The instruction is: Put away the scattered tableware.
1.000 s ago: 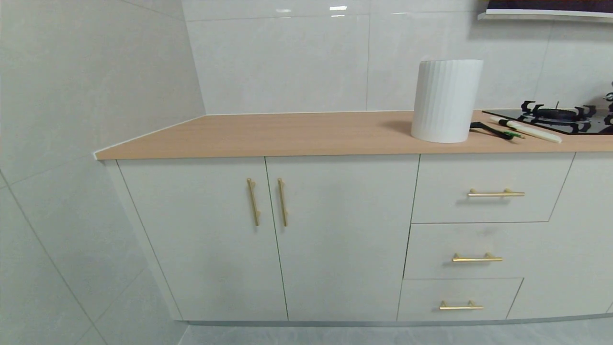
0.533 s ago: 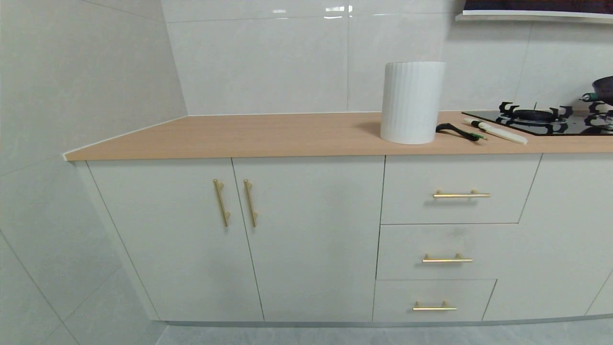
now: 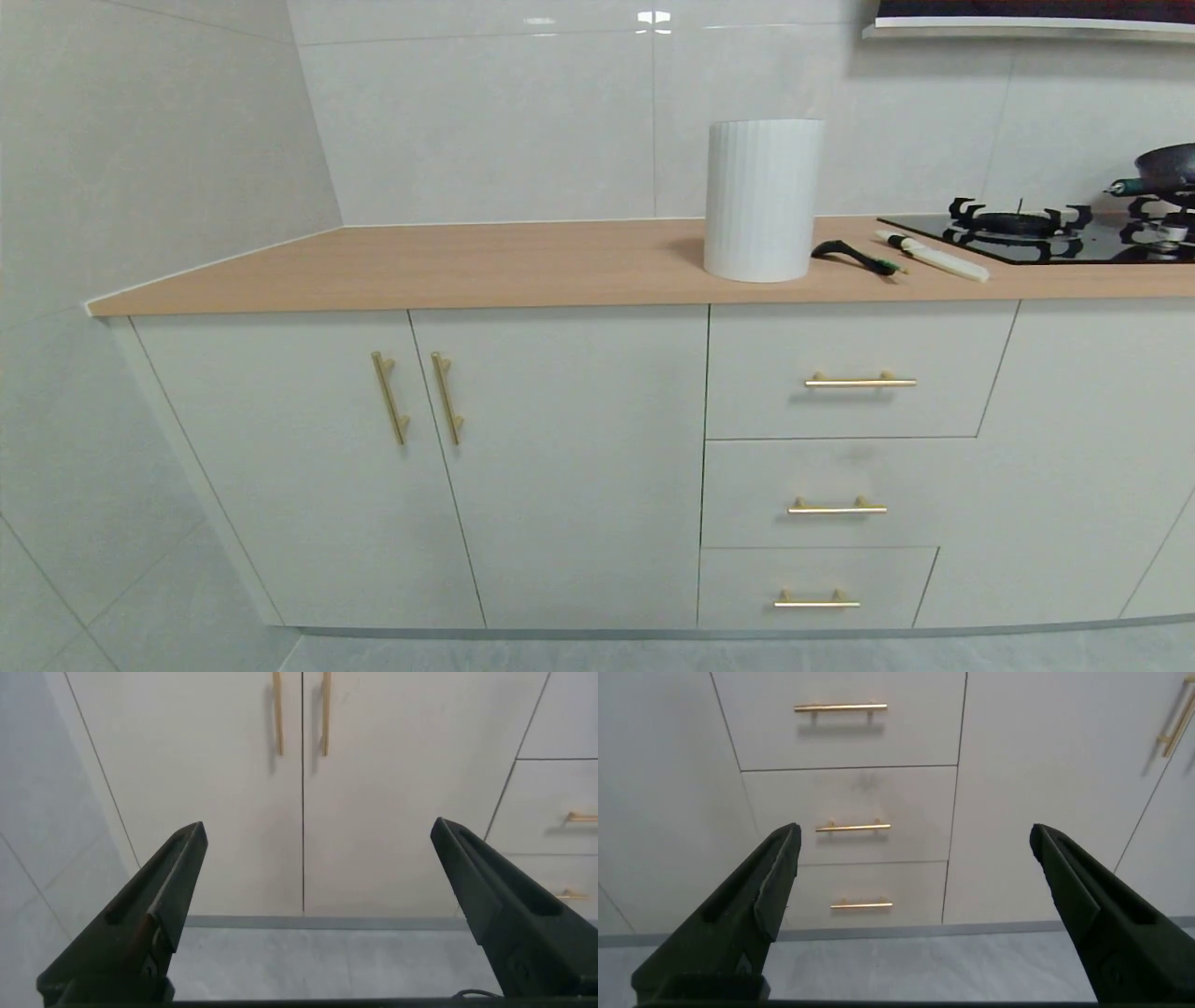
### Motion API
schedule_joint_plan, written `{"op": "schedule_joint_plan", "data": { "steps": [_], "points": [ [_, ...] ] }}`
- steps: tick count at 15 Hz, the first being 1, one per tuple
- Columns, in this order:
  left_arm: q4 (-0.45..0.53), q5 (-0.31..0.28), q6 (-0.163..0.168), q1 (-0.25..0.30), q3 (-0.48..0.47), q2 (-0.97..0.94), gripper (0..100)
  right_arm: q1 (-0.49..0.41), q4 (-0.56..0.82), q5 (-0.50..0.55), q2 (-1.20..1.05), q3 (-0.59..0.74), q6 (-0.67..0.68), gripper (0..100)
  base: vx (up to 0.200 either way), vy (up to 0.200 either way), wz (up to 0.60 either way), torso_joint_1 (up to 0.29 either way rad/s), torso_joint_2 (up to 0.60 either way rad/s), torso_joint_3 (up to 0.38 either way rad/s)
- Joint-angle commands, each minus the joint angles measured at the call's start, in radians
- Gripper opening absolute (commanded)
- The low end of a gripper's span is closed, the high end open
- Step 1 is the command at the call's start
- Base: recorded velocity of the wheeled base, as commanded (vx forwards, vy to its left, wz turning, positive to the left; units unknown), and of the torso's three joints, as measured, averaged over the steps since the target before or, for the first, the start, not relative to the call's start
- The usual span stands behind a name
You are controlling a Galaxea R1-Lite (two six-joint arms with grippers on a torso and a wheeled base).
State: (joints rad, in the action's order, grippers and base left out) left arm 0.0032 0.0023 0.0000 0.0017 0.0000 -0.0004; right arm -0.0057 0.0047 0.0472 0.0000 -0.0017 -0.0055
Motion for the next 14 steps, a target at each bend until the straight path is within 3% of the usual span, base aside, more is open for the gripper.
{"op": "schedule_joint_plan", "data": {
  "steps": [1, 6, 14],
  "points": [
    [0.0, 0.001, 0.0, 0.0, 0.0, 0.0, 100, 0.0, 0.0, 0.0, 0.002, 0.0, 0.001, 100, 0.0, 0.0, 0.0, 0.0, 0.0, 0.0],
    [0.0, 0.001, 0.0, 0.0, 0.0, 0.0, 100, 0.0, 0.0, 0.0, 0.002, 0.0, -0.001, 100, 0.2, 0.0, 0.0, -0.002, 0.0, 0.004],
    [0.0, 0.001, 0.0, 0.0, 0.0, 0.0, 100, 0.0, -0.002, 0.0, 0.003, 0.0, -0.004, 100, 0.0, 0.0, 0.0, 0.0, 0.0, 0.0]
  ]
}}
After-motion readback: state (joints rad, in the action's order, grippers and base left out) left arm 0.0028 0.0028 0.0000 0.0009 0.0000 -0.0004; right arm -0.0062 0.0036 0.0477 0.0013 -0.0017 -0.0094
